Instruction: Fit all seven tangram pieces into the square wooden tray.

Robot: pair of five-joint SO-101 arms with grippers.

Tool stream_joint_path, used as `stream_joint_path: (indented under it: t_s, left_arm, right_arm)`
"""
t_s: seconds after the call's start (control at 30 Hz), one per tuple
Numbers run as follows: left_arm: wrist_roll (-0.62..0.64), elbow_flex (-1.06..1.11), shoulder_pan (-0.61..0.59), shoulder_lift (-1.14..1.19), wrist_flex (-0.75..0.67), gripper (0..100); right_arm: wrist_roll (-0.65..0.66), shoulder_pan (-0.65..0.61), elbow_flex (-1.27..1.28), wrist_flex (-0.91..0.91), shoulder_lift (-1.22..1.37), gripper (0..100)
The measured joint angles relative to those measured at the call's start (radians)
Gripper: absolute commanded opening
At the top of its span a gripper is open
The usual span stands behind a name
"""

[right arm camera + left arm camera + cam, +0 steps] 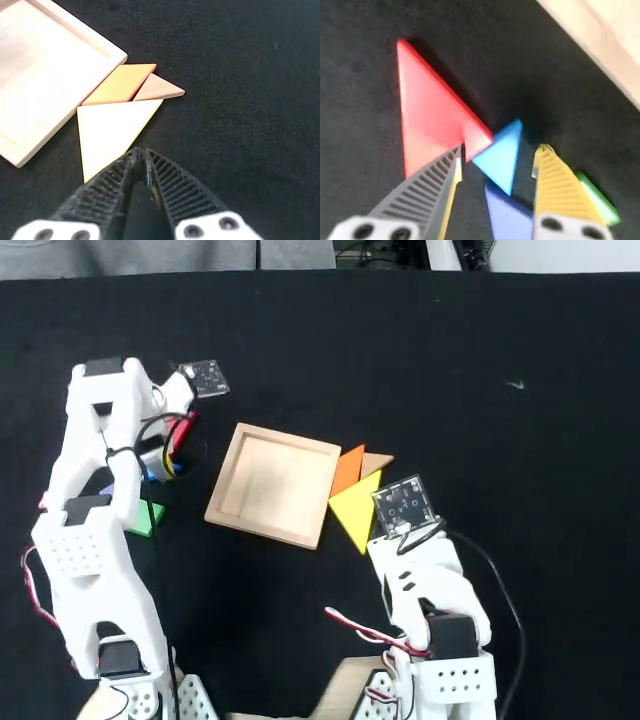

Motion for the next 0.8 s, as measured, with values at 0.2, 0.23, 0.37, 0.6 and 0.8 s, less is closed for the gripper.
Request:
stream_joint_path:
  t_s: [0.2, 0.23, 0.37, 0.6, 0.8]
  left_arm:
    - [0.006, -0.245, 0.0, -0.002, 0.143, 23]
    - [0.006, -0.258, 0.0, 0.009, 0.137, 23]
    - [0.06, -0.267, 0.0, 0.098, 0.075, 23]
    - [0.081, -0.267, 0.034, 0.169, 0.092, 23]
    - [0.091, -0.267, 0.031, 0.176, 0.017, 23]
  right_arm:
    - [0.0, 0.0, 0.0, 0.0, 0.0, 1.2]
    - [0.0, 0.0, 0.0, 0.0, 0.0, 1.2]
    - [0.0, 0.0, 0.0, 0.0, 0.0, 1.2]
    - [0.0, 0.0, 0.0, 0.0, 0.0, 1.2]
    - [0.0, 0.0, 0.0, 0.0, 0.0, 1.2]
